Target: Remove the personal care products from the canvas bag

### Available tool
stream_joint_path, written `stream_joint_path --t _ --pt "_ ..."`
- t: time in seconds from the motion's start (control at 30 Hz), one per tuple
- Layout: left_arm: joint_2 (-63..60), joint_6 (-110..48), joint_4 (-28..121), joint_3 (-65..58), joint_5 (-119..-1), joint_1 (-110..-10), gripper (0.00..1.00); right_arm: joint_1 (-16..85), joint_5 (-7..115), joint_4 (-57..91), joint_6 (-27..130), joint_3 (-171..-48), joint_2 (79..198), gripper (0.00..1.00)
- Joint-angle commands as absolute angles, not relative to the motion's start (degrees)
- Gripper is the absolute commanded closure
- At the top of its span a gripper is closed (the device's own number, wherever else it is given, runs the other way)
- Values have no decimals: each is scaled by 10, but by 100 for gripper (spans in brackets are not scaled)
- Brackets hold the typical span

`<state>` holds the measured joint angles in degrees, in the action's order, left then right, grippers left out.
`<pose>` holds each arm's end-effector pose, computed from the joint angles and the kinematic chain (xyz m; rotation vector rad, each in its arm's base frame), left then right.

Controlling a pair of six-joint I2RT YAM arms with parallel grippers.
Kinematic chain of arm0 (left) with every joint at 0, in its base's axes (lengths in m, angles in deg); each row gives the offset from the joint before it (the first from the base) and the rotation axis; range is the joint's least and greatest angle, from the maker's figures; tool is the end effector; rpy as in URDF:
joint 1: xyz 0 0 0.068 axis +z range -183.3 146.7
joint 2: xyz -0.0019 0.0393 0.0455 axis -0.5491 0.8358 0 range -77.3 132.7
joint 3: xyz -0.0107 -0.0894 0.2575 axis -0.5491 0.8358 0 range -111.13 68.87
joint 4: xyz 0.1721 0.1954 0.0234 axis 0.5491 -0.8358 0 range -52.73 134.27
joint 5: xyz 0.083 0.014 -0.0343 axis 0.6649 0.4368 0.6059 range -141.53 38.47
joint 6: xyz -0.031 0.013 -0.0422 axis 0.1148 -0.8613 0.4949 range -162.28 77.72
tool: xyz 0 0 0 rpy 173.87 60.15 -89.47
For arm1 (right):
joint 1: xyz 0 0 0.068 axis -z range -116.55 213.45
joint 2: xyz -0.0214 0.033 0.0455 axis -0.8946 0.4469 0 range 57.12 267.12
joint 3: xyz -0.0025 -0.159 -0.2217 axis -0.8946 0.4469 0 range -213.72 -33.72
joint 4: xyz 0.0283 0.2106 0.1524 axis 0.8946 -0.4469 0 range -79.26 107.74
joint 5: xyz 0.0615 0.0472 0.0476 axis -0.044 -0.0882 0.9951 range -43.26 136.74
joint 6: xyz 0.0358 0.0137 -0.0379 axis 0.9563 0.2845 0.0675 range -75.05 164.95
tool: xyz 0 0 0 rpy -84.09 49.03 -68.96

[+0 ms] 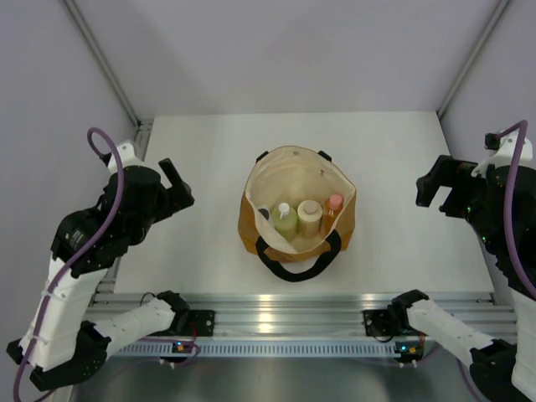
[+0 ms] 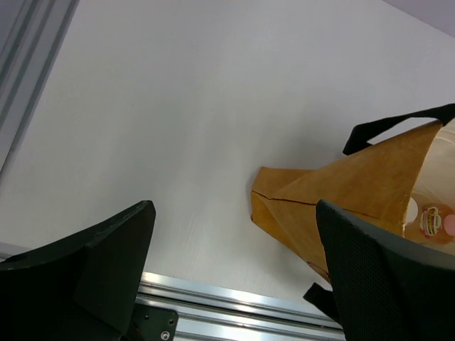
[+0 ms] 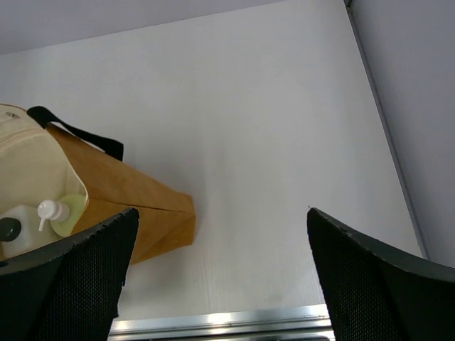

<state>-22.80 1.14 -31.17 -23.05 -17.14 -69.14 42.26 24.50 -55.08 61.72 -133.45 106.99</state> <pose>0.0979 -0.0459 0.4612 -0.4515 2.0587 -0.1513 0.0612 0.0092 0.4997 0.1762 1.9326 0.0569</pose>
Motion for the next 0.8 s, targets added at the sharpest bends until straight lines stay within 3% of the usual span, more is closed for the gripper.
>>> stream_joint_path --t 0.0,0.4,0.53,0.77 --pt "-214 18 -285 -261 -207 -690 1 427 238 -525 631 -1333 1063 1" --pt "-225 88 -250 -266 -305 -690 1 427 297 -506 624 -1331 1066 1" --pt "-190 165 -311 -254 -343 -690 1 427 344 -493 627 -1326 1072 1" --pt "-183 243 -319 -154 -442 -693 2 427 389 -493 627 -1298 1096 1"
